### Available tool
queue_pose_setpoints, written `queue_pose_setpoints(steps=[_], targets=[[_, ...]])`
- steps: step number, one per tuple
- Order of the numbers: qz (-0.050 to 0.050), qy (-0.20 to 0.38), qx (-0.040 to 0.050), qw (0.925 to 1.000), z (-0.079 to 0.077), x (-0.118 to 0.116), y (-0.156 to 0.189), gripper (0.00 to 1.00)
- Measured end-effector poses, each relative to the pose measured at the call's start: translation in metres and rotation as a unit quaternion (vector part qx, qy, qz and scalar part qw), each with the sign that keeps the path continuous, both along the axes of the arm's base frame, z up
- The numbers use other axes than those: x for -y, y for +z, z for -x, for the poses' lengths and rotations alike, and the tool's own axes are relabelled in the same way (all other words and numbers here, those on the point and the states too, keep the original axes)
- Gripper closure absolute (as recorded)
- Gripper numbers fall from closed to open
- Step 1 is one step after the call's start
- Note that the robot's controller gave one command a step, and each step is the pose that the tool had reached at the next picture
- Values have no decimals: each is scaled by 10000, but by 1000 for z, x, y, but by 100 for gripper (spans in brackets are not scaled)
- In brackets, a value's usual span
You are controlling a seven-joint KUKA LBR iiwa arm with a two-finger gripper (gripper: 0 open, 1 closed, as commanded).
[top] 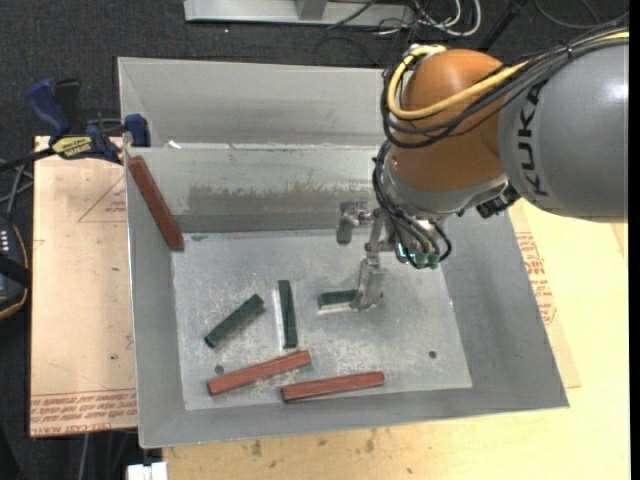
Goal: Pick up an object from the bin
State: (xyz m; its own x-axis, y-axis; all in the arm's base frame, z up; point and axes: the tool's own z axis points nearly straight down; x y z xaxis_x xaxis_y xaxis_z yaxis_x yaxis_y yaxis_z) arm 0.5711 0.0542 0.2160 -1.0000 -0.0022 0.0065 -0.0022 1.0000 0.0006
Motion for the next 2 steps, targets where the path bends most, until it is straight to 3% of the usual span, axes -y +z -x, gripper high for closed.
queue_pose_setpoints(steps=[1, 2], targets=[[-3, -7, 36, 10000, -1, 0, 4, 0], [-8, -140, 88, 9999, -10, 3, -35, 0]])
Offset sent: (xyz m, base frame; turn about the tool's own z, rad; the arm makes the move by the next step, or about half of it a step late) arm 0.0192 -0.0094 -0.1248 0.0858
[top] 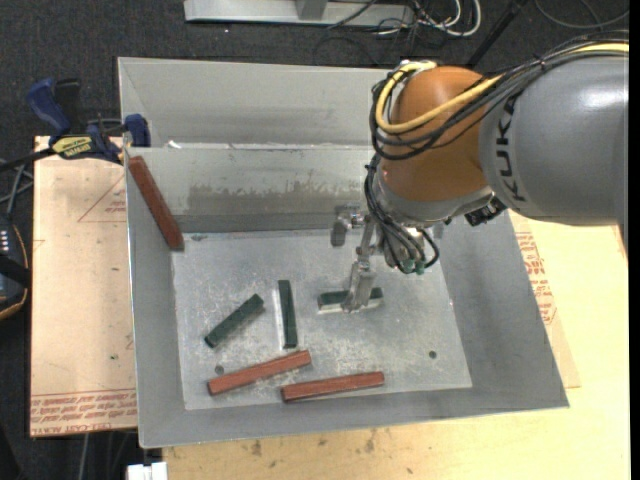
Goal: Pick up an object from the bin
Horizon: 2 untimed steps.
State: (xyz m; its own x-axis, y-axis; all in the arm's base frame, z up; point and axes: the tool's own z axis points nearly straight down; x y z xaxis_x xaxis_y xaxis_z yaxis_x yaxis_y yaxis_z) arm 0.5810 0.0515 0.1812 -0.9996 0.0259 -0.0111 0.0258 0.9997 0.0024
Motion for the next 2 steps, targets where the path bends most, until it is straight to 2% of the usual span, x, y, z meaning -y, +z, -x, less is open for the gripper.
queue_pose_setpoints(steps=[1, 2], targets=[[1, -1424, -39, 9898, -9, 72, -110, 100], [1, -1424, -39, 9898, -9, 72, -110, 100]])
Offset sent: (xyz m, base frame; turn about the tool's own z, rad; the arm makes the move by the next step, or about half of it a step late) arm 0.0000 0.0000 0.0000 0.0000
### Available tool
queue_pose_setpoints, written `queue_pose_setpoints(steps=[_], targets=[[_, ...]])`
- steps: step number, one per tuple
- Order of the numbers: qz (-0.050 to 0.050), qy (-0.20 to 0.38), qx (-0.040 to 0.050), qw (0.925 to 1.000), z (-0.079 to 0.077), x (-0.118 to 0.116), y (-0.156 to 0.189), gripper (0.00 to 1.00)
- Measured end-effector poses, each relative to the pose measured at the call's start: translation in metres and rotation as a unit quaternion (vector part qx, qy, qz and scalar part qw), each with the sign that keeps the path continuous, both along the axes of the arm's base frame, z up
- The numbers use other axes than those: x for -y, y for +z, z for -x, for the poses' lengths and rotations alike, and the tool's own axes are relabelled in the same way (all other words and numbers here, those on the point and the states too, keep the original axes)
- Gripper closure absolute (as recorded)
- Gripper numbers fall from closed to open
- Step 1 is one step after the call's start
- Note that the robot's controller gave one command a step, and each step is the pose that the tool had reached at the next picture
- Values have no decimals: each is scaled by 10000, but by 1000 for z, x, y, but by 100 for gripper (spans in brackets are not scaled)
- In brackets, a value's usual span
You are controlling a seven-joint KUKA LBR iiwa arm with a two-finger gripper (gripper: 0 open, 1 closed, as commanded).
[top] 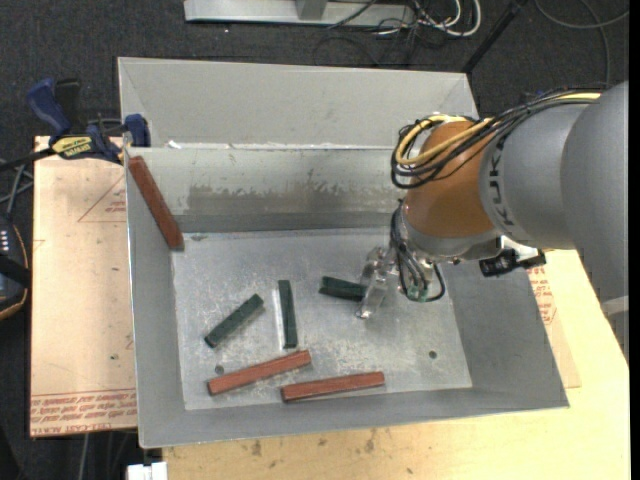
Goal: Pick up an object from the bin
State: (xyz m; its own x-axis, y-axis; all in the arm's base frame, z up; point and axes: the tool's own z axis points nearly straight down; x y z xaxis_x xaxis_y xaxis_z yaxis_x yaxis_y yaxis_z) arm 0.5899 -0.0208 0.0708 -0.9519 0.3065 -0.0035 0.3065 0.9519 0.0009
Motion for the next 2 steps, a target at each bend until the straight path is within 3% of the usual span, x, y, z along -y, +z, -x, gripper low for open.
queue_pose_setpoints(steps=[1, 2], targets=[[-12, -96, -2, 10000, 8, 22, 0, 100], [-3, 111, 29, 9999, -5, -6, 199, 100]])
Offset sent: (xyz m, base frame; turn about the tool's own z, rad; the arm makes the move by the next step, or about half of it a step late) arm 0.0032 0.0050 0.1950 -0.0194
